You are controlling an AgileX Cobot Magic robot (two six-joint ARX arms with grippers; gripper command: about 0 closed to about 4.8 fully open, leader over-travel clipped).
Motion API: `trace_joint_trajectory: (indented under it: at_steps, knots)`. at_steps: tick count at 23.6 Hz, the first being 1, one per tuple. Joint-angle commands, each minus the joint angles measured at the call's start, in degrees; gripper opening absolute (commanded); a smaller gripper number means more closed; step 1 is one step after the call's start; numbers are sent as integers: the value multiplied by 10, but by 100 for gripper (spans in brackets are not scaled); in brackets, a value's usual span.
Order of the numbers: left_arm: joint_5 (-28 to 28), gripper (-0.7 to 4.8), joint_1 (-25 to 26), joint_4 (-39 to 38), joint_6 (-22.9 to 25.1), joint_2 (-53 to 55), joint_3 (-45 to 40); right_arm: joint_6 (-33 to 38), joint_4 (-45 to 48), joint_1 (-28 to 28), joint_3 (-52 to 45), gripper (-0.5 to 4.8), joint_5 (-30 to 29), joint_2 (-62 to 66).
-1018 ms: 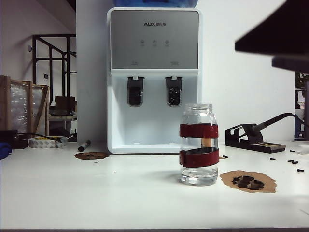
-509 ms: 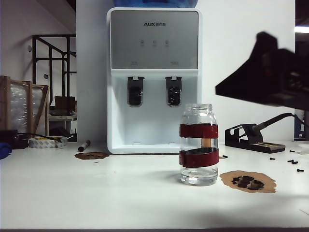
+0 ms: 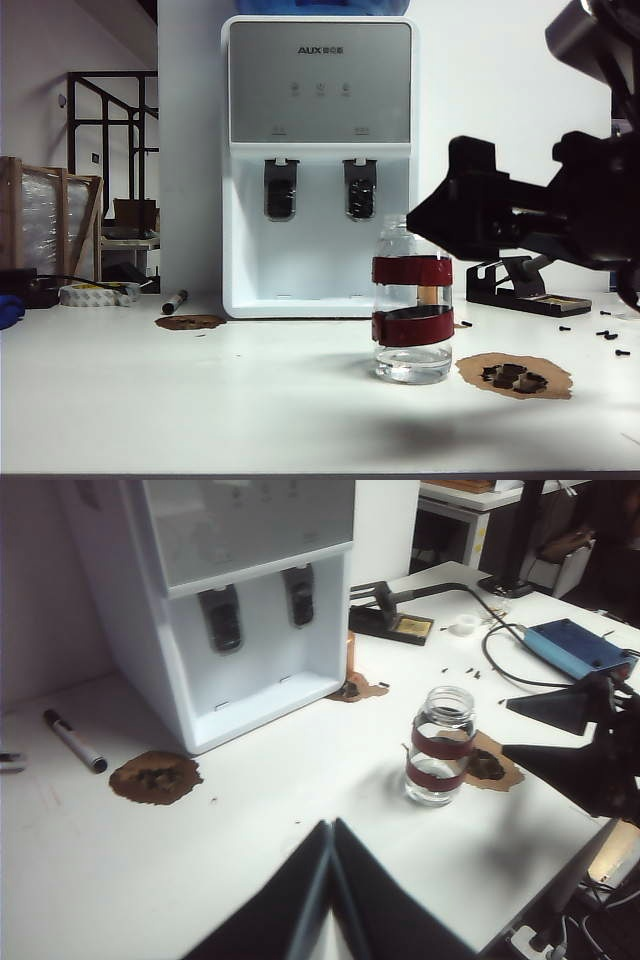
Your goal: Pick up the water bottle with two loops of red belts, then reach the front water dispenser and gently press the gray-black baffle horizontally to get a little water.
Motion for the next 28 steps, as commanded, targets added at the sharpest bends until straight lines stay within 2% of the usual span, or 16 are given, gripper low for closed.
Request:
trace_joint_trajectory:
  at_steps: [1, 3, 20, 25, 28]
  knots:
    - [2, -1, 0, 2, 0, 2, 2, 3, -21, -3, 12, 479, 0, 4]
    - [2, -2, 0, 2, 0, 2, 2, 6, -41, -9, 24, 479, -18, 17]
    - [0, -1, 0, -6, 0, 2, 2, 10, 11, -12, 97, 479, -29, 168]
    - [0, -1, 0, -6, 0, 2, 2, -8, 12, -12, 94, 479, 64, 176]
    - [0, -1, 0, -6, 0, 2, 2, -24, 13, -12, 97, 479, 66, 176]
